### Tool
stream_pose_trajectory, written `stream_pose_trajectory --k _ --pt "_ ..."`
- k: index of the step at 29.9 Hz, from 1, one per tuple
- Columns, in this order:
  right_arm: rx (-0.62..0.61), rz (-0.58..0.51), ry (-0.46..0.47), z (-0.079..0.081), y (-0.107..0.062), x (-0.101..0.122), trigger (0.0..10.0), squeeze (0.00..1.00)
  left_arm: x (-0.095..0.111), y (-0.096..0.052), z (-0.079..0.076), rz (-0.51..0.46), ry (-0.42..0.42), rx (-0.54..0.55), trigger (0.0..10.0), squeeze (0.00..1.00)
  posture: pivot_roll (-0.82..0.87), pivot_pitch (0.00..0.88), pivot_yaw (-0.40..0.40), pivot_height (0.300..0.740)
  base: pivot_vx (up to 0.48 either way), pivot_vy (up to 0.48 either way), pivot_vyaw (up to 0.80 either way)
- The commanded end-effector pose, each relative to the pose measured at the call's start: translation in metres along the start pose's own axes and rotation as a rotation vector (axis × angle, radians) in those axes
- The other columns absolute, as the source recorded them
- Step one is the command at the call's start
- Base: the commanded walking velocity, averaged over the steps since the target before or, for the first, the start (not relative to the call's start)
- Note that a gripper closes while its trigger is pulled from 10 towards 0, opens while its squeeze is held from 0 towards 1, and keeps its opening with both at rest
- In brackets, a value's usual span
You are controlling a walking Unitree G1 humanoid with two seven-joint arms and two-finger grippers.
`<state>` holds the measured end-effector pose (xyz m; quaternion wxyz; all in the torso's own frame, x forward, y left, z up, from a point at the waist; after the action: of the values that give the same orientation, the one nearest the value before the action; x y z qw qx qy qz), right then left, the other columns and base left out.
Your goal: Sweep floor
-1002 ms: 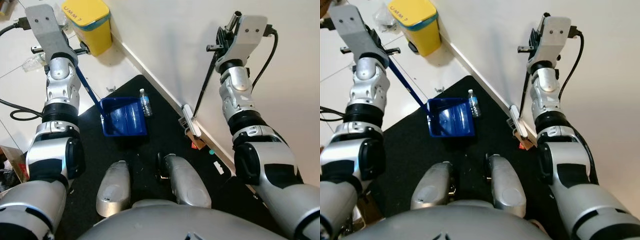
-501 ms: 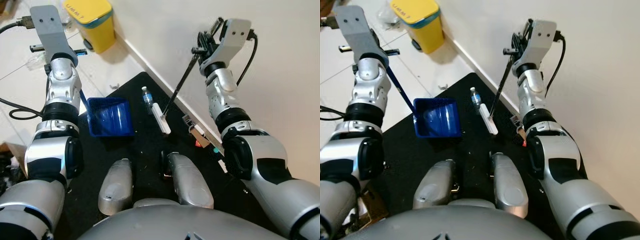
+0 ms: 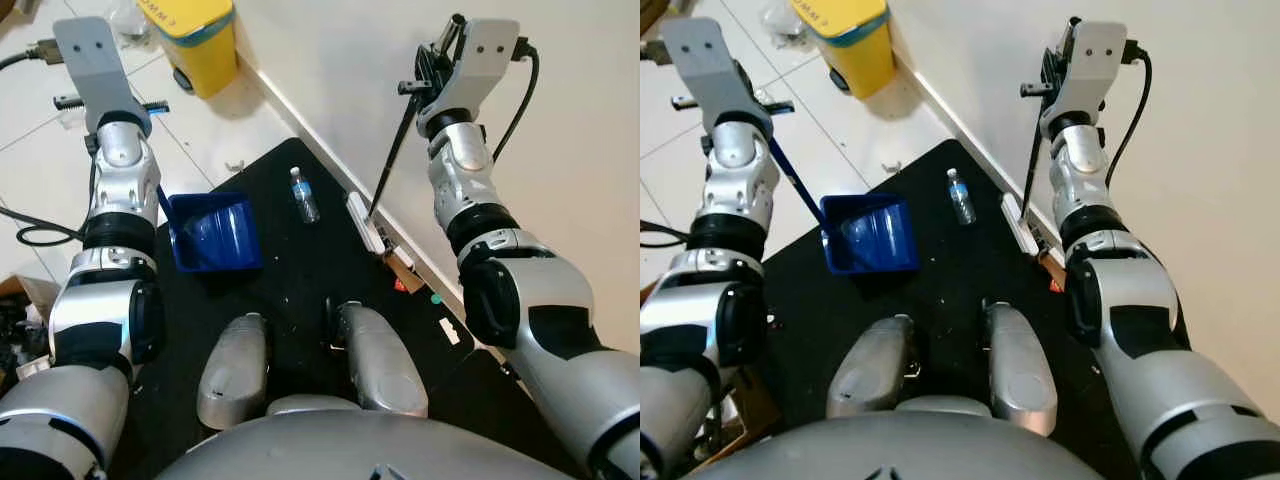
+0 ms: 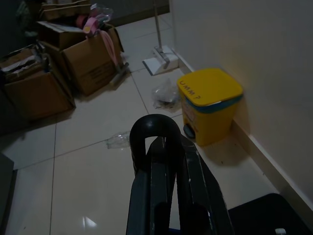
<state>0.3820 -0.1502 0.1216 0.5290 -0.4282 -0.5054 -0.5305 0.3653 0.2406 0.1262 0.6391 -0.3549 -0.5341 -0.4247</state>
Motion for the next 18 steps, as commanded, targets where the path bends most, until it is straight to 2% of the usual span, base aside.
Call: stream_pose_trajectory --k 1,9,18 --pt "0.005 -0.020 -0.003 0.001 0.001 0.003 10.0 0.00 0.003 0.000 0.000 -0.023 -0.007 -0.006 10.0 0.00 0.29 0.167 -0.040 0.740 0.000 0.000 0.00" --pt "0.011 -0.002 0.006 0.008 0.004 0.002 10.0 0.00 0.021 0.005 -0.006 -0.083 -0.059 -0.041 10.0 0.00 0.33 0.229 -0.019 0.740 0.000 0.000 0.00" --pt "0.026 0.006 0.018 0.016 0.009 0.007 10.0 0.00 0.043 0.010 -0.008 -0.152 -0.116 -0.033 10.0 0.00 0.37 0.254 -0.032 0.740 0.000 0.000 0.00"
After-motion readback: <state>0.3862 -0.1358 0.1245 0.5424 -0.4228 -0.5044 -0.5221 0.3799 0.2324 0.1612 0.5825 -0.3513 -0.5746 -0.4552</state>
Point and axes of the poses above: a point about 5 cm out from each wrist's last joint towards the gripper, its own y axis pointing out of the wrist towards the gripper, its own x axis along the axis of the wrist's last joint, z = x × y, the point moved 1 cm from there along y, pointing out of the wrist towards the gripper, and after that the axes turned 3 degrees about y, right-handed, at the moved point
